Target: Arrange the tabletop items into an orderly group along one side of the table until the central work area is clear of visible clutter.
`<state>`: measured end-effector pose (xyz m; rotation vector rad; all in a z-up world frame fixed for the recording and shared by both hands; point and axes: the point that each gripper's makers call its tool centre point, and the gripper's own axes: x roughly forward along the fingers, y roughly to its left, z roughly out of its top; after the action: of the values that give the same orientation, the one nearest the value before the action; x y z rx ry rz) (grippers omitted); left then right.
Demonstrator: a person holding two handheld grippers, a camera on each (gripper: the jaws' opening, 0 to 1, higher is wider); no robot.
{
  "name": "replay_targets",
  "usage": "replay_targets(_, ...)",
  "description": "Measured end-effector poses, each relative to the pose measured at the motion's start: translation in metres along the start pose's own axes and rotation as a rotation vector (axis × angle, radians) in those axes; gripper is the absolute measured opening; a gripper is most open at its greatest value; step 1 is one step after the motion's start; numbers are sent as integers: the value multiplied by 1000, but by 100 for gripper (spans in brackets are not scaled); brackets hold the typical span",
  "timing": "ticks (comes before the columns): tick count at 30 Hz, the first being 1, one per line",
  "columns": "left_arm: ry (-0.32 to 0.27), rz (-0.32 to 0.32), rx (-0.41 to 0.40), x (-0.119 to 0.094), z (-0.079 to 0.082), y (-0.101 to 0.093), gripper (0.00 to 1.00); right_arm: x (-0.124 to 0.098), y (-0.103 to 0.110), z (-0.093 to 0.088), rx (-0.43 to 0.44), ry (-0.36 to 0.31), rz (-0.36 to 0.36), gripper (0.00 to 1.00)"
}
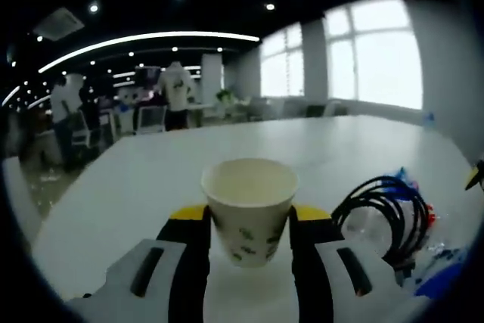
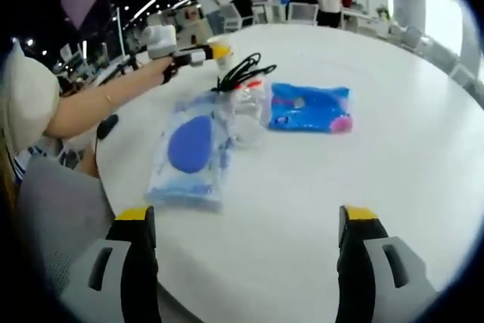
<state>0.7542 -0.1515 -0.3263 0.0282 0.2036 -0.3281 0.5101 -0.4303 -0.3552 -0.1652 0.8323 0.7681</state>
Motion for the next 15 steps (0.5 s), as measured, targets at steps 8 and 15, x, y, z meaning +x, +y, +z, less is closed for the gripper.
replay_targets(8, 25, 7, -9, 4, -12, -1, 39, -2, 0, -1, 9, -2, 5, 99)
replay_targets(15, 26, 0, -23, 5, -15, -3, 39, -3, 0, -1, 20, -4, 4, 99)
